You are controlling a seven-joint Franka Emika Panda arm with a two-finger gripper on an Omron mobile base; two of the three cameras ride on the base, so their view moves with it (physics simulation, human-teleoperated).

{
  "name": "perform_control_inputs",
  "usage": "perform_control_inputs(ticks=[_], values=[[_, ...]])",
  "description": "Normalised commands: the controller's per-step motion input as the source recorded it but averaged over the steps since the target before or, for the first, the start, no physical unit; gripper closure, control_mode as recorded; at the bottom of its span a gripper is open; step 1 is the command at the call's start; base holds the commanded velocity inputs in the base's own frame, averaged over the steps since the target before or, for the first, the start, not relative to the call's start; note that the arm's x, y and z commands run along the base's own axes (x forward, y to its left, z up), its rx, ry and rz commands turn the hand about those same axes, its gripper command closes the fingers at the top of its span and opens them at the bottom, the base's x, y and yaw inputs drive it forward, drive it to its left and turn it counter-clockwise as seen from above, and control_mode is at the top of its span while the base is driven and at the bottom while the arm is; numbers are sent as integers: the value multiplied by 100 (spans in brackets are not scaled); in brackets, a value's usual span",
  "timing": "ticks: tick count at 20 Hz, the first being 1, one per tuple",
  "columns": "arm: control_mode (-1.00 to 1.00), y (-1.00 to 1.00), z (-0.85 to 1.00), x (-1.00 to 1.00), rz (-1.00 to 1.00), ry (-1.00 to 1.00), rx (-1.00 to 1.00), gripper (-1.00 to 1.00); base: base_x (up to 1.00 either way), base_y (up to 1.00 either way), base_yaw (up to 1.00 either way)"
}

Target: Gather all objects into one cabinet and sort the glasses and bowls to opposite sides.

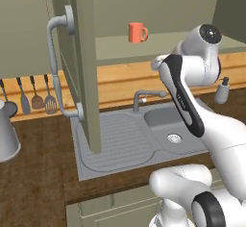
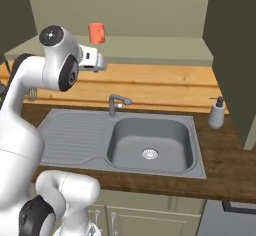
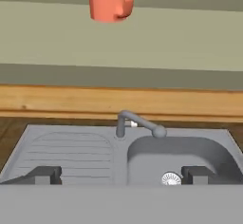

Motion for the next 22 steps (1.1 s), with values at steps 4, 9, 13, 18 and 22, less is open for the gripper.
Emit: perform_control_inputs(ticks=[4,9,13,18,22], values=[[-100,0,25,33,4,-26,0,-100,0,0,0],[-100,0,26,47,1,-10,0,-100,0,0,0],[-100,0,48,32,3,-6,0,-100,0,0,0],[-100,-1,55,25,2,-1,1,-100,0,0,0],[-100,-1,26,33,3,0,0,-100,0,0,0]])
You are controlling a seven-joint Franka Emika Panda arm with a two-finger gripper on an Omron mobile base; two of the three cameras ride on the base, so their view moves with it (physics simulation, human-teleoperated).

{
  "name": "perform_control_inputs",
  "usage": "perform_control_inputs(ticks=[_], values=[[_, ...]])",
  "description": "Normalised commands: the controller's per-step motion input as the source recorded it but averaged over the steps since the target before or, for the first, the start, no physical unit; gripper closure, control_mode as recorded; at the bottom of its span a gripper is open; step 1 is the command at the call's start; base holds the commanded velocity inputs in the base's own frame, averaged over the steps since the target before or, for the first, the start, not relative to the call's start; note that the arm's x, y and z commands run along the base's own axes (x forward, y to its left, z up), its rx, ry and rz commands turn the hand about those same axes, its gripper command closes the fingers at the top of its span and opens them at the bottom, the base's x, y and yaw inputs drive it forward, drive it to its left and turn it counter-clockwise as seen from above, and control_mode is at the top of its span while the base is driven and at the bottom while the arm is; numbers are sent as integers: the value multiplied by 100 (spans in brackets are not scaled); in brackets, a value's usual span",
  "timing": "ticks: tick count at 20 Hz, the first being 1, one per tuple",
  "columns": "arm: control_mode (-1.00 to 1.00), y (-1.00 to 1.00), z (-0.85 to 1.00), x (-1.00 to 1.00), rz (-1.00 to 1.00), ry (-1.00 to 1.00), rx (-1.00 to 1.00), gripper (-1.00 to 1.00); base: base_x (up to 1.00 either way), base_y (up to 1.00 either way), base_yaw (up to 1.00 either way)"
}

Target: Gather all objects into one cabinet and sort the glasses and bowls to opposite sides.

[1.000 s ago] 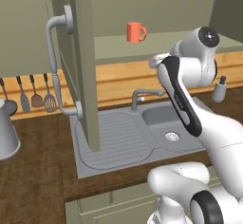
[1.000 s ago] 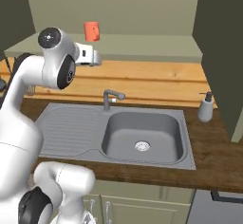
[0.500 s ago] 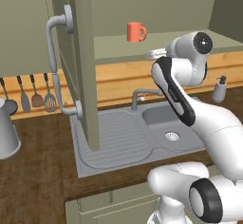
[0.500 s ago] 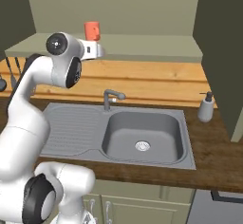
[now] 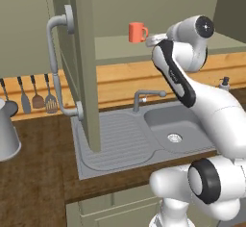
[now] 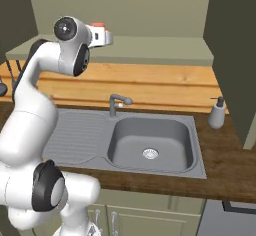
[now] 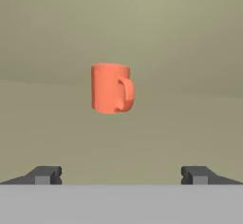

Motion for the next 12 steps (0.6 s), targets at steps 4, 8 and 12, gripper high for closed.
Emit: perform_control_inputs(ticks=[4,8,12], values=[[-100,-4,9,42,6,0,0,-100,0,0,0],[-100,-2,3,46,10,-1,0,-100,0,0,0],[-100,-1,0,37,10,-1,0,-100,0,0,0]])
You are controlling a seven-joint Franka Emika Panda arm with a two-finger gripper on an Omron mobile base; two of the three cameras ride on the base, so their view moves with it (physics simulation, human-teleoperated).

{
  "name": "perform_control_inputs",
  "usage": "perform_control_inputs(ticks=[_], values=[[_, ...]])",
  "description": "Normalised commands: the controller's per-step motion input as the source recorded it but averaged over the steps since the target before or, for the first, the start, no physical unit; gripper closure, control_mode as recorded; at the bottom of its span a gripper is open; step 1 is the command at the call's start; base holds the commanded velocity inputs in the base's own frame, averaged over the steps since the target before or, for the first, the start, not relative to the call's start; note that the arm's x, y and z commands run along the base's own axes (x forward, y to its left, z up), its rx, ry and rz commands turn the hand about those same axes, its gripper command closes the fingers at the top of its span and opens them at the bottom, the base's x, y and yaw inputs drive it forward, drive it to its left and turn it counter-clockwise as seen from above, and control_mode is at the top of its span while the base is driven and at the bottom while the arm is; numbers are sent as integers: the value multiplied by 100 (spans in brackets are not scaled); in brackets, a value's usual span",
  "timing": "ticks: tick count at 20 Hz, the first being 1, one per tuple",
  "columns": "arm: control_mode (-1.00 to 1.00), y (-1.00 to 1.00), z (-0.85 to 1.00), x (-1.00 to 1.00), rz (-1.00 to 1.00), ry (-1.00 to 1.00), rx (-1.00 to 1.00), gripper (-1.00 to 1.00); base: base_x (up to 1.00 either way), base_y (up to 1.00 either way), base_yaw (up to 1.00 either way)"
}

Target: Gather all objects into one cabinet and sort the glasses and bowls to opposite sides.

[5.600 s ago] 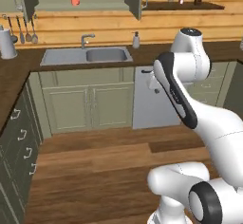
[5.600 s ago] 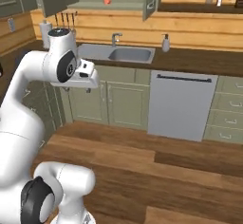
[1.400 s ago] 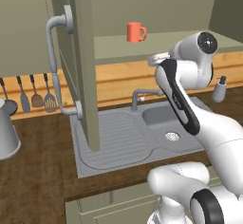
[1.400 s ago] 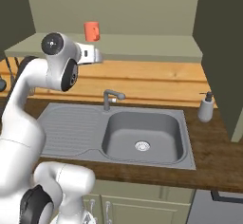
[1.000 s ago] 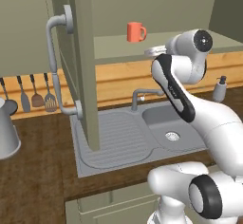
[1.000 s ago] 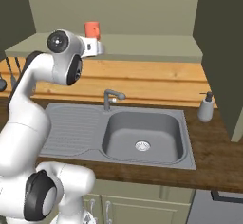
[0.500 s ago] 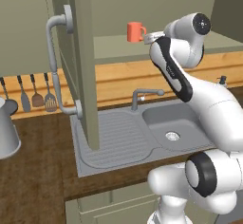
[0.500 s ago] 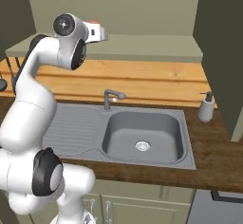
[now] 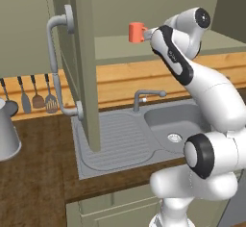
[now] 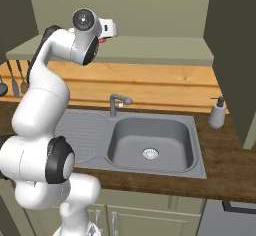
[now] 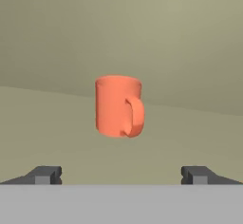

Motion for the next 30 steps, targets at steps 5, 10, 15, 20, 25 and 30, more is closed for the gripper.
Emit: perform_control_inputs(ticks=[5,10,15,20,25,30], values=[[-100,-9,0,33,5,0,0,-100,0,0,0],[-100,-4,0,31,0,0,0,-100,0,0,0],[-100,0,0,26,0,0,0,-100,0,0,0],[-100,0,0,30,0,0,0,-100,0,0,0],[-100,0,0,19,3,0,0,-100,0,0,0],[-100,0,0,8,4,0,0,-100,0,0,0]])
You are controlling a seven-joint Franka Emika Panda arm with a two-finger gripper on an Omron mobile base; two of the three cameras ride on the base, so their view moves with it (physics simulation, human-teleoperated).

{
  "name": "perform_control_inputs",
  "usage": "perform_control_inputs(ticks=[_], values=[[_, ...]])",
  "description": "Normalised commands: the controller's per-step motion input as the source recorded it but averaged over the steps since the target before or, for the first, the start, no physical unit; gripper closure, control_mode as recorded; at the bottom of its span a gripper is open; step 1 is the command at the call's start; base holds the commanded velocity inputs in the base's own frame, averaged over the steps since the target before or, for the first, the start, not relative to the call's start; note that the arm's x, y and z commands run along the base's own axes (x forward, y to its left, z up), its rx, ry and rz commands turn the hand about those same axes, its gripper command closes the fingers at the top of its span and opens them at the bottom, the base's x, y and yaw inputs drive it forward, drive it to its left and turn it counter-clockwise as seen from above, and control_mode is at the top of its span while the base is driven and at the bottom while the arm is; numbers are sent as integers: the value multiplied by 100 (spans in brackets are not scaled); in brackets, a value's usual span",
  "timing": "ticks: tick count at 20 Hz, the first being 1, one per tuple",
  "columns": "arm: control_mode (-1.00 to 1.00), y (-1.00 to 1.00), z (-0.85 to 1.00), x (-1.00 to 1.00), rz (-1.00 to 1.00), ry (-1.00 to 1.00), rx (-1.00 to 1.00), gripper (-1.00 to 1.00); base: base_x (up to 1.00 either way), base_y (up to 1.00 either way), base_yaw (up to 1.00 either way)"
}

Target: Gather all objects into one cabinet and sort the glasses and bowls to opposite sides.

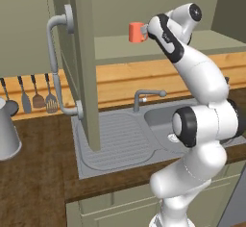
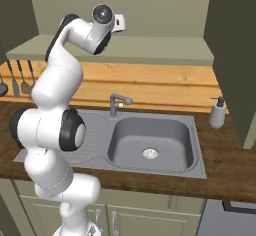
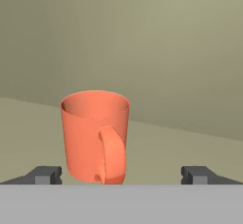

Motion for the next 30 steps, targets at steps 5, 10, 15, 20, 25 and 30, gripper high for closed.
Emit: perform_control_inputs(ticks=[5,10,15,20,25,30], values=[[-100,0,-2,3,4,0,0,-100,0,0,0],[-100,1,-8,4,3,0,0,-100,0,0,0],[-100,10,-10,9,2,0,0,-100,0,0,0],[-100,12,-1,17,1,0,0,-100,0,0,0],[-100,3,-8,25,0,0,0,-100,0,0,0],[-100,0,-13,22,0,0,0,-100,0,0,0]])
